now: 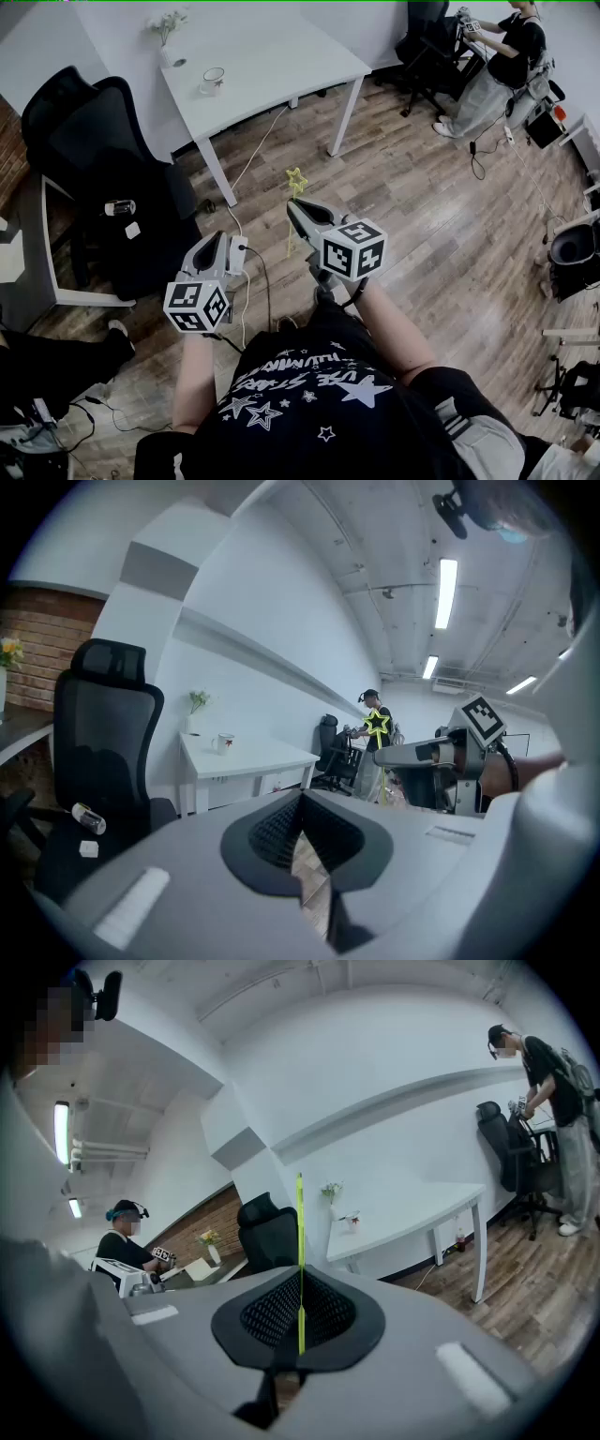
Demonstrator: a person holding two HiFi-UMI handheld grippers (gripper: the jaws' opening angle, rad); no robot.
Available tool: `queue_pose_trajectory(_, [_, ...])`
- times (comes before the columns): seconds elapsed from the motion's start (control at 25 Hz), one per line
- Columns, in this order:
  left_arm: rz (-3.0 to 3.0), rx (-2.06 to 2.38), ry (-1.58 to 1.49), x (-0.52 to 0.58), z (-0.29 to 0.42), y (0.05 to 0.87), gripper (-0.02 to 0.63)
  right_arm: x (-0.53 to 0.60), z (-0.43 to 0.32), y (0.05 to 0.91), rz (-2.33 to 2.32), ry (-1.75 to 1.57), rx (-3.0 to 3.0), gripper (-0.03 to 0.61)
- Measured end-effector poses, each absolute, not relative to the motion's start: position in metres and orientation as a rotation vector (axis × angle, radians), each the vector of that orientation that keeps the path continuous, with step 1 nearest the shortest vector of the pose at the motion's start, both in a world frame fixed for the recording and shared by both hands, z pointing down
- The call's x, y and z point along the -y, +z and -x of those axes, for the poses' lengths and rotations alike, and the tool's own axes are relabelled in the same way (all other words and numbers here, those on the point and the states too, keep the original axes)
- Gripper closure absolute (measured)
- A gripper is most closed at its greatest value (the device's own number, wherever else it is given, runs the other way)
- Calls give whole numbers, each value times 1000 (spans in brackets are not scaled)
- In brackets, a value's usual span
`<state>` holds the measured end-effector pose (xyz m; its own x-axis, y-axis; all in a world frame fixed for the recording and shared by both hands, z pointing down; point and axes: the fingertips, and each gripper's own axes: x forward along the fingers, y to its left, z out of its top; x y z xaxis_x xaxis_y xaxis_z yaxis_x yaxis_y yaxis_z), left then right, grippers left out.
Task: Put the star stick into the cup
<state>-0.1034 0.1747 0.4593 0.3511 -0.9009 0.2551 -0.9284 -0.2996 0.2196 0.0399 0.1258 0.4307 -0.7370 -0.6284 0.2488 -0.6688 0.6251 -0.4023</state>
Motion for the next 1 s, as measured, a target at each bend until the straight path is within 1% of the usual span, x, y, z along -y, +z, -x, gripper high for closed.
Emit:
queue_pose_trajectory(0.6, [-2310,1590,99,-173,107,463,611,-131,-32,433,-1111,704,2758,558])
queue_pose_trajectory(1.0, [-2271,1610,89,-170,114,464,611,-117,-45,437,-1142,735,2743,558])
